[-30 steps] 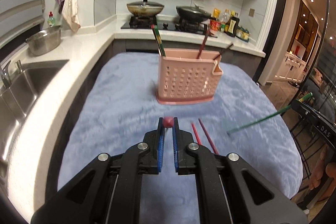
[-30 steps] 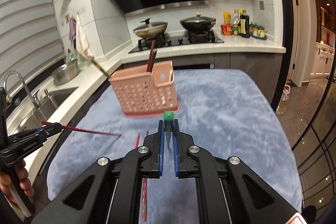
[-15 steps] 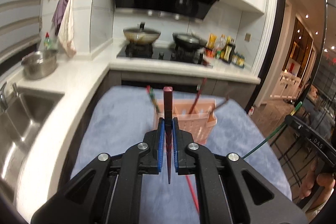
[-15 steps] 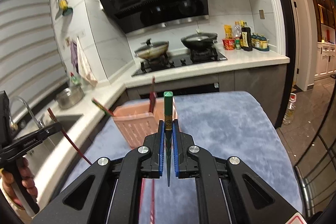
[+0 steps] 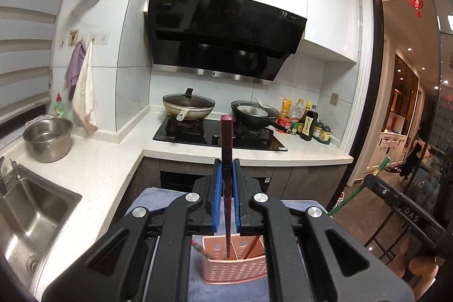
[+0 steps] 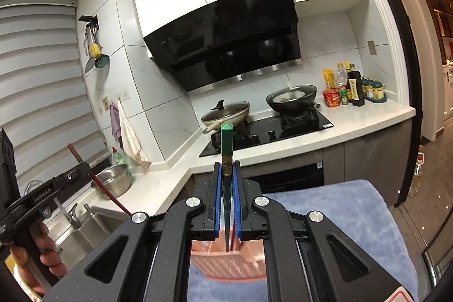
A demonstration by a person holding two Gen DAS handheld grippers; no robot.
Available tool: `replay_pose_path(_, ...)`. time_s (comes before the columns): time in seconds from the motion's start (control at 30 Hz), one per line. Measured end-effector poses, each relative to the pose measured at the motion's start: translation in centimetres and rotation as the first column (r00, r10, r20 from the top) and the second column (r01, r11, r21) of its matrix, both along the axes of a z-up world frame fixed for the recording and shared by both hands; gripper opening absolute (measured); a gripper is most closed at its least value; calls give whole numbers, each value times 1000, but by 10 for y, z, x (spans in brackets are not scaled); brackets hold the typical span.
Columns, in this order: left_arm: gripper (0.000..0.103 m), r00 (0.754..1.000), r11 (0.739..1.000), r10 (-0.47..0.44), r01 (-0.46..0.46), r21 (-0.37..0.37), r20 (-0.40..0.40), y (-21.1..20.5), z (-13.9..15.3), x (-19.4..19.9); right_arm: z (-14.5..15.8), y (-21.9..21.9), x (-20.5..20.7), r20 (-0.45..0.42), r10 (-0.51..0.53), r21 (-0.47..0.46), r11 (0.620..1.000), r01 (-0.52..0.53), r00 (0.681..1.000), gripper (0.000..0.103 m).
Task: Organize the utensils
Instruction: 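Lower the chopsticks into the caddy and open both tools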
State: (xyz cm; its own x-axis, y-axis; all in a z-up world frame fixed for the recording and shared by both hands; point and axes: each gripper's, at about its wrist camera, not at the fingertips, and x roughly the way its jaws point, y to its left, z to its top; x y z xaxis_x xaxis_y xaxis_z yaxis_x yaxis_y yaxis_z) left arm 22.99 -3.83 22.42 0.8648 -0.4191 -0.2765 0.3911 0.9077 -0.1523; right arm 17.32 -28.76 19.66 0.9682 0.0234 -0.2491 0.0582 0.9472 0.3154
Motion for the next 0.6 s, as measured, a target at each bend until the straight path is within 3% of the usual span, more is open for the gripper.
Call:
replay_pose_path(0.17,7,1000,1000,4,-4,16,-4,-10,-15,23,-19,2,35,-56,19,22,1000,-18,998,7)
replay_pose_path(0.6,8,992,999,-2,7,41,-126,-23,-66,60,-70,8,76,-188,14,3,1000,-14,982,7)
